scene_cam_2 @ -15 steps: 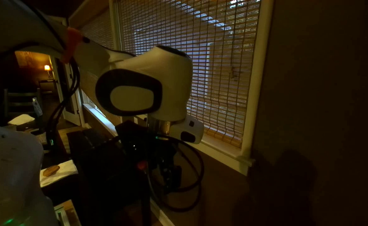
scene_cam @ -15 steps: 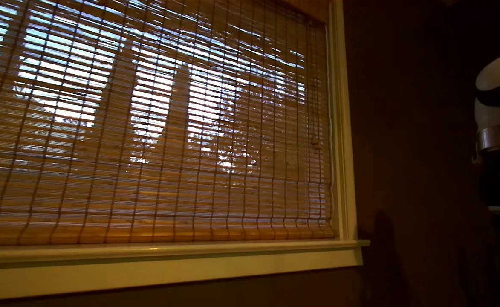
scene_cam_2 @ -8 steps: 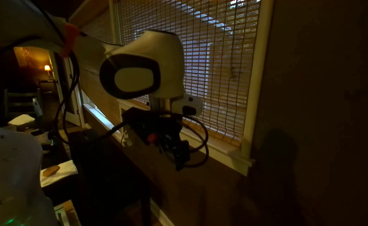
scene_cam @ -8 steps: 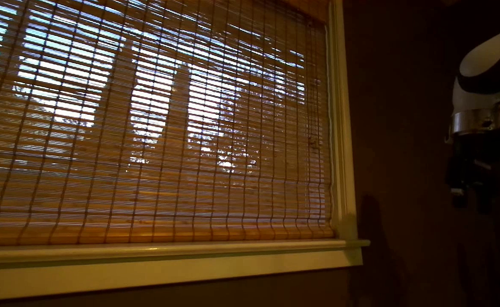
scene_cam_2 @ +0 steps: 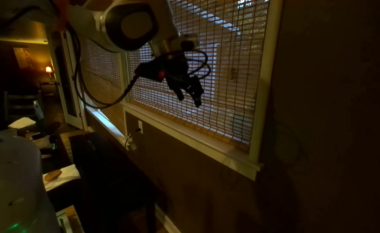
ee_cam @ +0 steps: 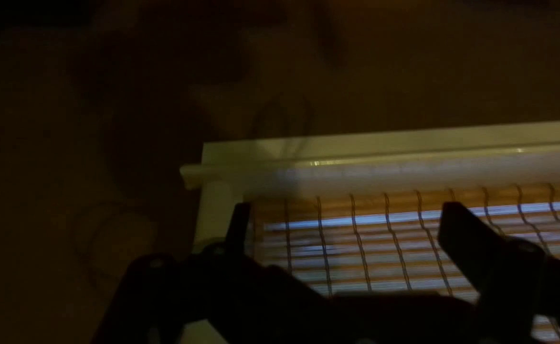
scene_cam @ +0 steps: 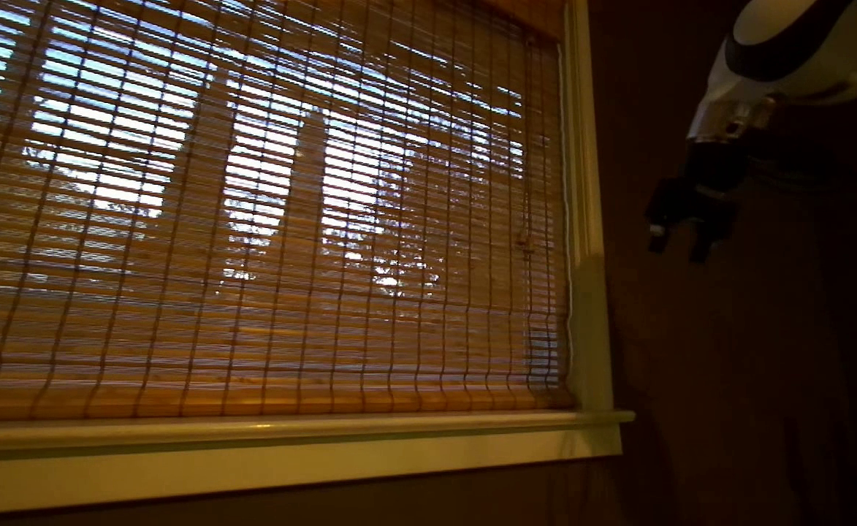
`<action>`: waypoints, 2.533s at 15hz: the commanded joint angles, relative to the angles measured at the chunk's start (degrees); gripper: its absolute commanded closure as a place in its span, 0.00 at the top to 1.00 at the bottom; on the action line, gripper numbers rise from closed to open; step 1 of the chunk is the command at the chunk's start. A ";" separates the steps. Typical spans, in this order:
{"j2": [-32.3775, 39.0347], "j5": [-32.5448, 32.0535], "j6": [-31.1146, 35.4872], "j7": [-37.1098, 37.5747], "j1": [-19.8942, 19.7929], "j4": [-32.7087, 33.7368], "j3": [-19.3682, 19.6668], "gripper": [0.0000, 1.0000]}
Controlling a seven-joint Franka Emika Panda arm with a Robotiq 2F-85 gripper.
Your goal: Open the blinds on the window on the right.
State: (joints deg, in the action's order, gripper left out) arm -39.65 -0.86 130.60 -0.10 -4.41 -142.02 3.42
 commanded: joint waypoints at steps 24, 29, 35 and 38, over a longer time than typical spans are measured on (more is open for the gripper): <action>22.14 -3.16 13.77 1.95 0.29 33.21 -3.84 1.00; 29.42 -2.63 15.88 1.23 0.94 41.05 -3.14 1.00; 35.76 -2.71 19.56 -0.09 1.11 47.17 -2.79 0.74; 37.16 -1.98 19.32 -0.75 1.41 48.49 -2.82 0.53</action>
State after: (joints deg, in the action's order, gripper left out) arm -4.94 -2.85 149.74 0.16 -3.89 -96.79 0.04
